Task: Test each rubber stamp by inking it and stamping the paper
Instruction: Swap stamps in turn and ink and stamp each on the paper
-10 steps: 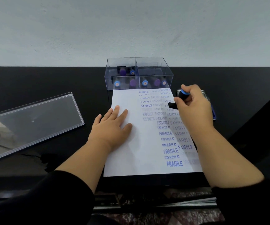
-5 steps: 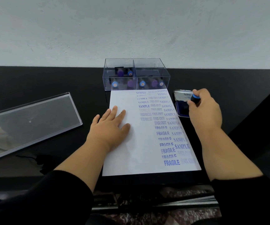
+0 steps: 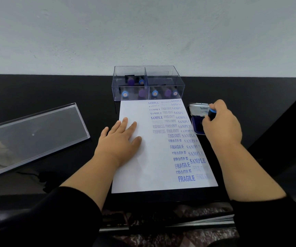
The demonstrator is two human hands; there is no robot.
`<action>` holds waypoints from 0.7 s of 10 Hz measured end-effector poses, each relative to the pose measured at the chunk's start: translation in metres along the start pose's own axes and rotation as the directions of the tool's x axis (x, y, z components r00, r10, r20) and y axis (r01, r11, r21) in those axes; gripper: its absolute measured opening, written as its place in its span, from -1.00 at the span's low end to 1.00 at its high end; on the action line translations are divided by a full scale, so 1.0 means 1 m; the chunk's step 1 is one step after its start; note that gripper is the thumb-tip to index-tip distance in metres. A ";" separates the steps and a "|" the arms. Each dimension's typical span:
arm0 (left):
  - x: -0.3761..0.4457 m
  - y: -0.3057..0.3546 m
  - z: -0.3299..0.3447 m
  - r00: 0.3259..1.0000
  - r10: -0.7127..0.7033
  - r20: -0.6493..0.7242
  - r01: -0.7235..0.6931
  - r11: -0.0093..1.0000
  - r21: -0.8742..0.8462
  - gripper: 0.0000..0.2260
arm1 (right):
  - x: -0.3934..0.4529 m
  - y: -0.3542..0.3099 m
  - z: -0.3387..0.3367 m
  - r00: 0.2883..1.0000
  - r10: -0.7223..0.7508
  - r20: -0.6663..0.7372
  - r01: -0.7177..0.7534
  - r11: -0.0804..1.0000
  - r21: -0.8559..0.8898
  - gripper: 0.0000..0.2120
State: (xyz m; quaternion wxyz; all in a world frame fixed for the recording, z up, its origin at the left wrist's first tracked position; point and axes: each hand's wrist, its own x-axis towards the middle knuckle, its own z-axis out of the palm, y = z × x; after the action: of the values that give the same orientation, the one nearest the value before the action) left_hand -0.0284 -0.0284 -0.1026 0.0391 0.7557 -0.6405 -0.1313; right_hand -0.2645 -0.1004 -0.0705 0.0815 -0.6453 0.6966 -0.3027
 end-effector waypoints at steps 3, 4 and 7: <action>-0.001 0.001 -0.001 1.000 -0.005 0.001 0.005 1.000 -0.005 -0.51 | -0.005 0.001 -0.002 1.000 -0.014 -0.006 0.014 1.000 -0.026 -0.85; -0.001 0.001 -0.001 1.000 -0.005 0.004 0.005 1.000 -0.002 -0.51 | -0.006 0.001 -0.002 1.000 -0.007 -0.003 0.007 1.000 -0.017 -0.85; -0.001 0.001 -0.001 1.000 -0.002 0.006 0.002 1.000 0.012 -0.51 | -0.007 -0.007 -0.005 0.999 -0.030 -0.032 0.034 0.988 0.151 -0.75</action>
State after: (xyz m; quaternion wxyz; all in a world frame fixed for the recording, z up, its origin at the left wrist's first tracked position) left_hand -0.0292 -0.0275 -0.1010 0.0326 0.7560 -0.6407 -0.1298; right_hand -0.2603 -0.0917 -0.0647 0.1153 -0.6438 0.6623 -0.3655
